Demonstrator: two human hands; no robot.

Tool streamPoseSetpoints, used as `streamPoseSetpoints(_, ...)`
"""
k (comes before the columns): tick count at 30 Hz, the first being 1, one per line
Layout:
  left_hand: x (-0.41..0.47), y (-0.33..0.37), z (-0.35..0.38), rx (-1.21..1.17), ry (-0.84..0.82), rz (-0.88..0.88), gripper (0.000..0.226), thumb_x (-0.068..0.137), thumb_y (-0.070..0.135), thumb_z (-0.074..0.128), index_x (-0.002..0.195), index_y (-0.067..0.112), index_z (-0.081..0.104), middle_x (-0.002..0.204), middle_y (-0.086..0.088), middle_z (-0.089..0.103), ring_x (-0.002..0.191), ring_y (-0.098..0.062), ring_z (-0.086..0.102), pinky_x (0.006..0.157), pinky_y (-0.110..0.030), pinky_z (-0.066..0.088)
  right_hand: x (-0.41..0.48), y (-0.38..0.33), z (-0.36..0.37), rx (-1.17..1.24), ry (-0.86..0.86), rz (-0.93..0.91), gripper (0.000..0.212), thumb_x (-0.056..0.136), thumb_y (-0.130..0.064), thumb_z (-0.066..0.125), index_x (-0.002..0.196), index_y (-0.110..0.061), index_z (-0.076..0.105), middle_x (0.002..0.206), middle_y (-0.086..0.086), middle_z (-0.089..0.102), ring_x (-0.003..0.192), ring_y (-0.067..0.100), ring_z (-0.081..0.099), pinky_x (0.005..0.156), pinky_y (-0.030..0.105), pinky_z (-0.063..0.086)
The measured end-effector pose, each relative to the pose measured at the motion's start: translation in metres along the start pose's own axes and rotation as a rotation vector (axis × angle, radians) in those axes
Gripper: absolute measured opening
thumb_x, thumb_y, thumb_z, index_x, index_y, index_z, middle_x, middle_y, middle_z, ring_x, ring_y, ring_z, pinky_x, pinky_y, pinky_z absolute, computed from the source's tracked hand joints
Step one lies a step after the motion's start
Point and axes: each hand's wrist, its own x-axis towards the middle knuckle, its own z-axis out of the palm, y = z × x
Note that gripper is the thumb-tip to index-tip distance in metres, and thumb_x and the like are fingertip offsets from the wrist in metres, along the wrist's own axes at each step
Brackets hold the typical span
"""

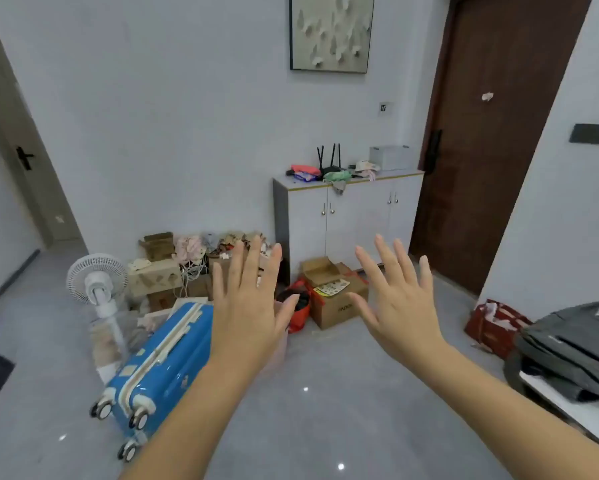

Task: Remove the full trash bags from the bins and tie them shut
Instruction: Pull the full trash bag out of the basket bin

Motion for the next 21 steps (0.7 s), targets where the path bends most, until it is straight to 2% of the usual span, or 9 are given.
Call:
streamPoseSetpoints(4, -0.040, 0.003, 0.025, 0.076, -0.106, -0.051, 0.068, 0.090, 0.056, 0.029, 0.149, 0.022, 0.025, 0.158, -0.009, 0.021, 0.146, -0.031, 0.015, 0.113, -0.058, 0.022, -0.022, -0.007, 0.027, 0.039, -0.064, -0.003, 0.064, 0.089, -0.057, 0.030, 0.147, -0.028, 0.026, 0.156, 0.007, 0.025, 0.144, 0.032, 0.020, 0.111, 0.058, 0.019)
streamPoseSetpoints(9, -0.089, -0.008, 0.041, 0.118, -0.198, -0.103, 0.076, 0.084, 0.053, 0.052, 0.148, 0.020, 0.029, 0.156, -0.010, 0.025, 0.145, -0.031, 0.020, 0.113, -0.058, 0.021, -0.057, -0.030, 0.058, 0.057, -0.159, -0.072, 0.065, 0.090, -0.057, 0.031, 0.148, -0.030, 0.020, 0.157, 0.006, 0.021, 0.145, 0.029, 0.015, 0.112, 0.058, 0.019)
streamPoseSetpoints(11, -0.109, -0.016, 0.042, 0.128, -0.250, -0.135, 0.075, 0.085, 0.055, 0.048, 0.148, 0.022, 0.026, 0.156, -0.010, 0.024, 0.145, -0.031, 0.020, 0.113, -0.059, 0.021, -0.068, -0.044, 0.063, 0.041, -0.213, -0.087, 0.066, 0.089, -0.058, 0.030, 0.148, -0.031, 0.020, 0.157, 0.007, 0.022, 0.145, 0.030, 0.017, 0.112, 0.060, 0.016)
streamPoseSetpoints(15, -0.144, -0.041, 0.032, 0.158, -0.320, -0.217, 0.069, 0.088, 0.058, 0.024, 0.148, 0.023, 0.026, 0.156, -0.011, 0.026, 0.145, -0.032, 0.020, 0.112, -0.061, 0.018, -0.086, -0.080, 0.070, 0.025, -0.290, -0.134, 0.067, 0.088, -0.060, 0.026, 0.148, -0.031, 0.021, 0.157, 0.007, 0.022, 0.144, 0.032, 0.018, 0.112, 0.061, 0.014)
streamPoseSetpoints(21, -0.196, -0.098, -0.001, 0.163, -0.327, -0.242, 0.067, 0.090, 0.054, 0.025, 0.146, 0.019, 0.033, 0.155, -0.013, 0.028, 0.145, -0.032, 0.019, 0.111, -0.062, 0.021, -0.111, -0.160, 0.069, 0.067, -0.363, -0.179, 0.066, 0.090, -0.059, 0.032, 0.149, -0.031, 0.020, 0.159, 0.007, 0.017, 0.146, 0.032, 0.012, 0.113, 0.058, 0.018)
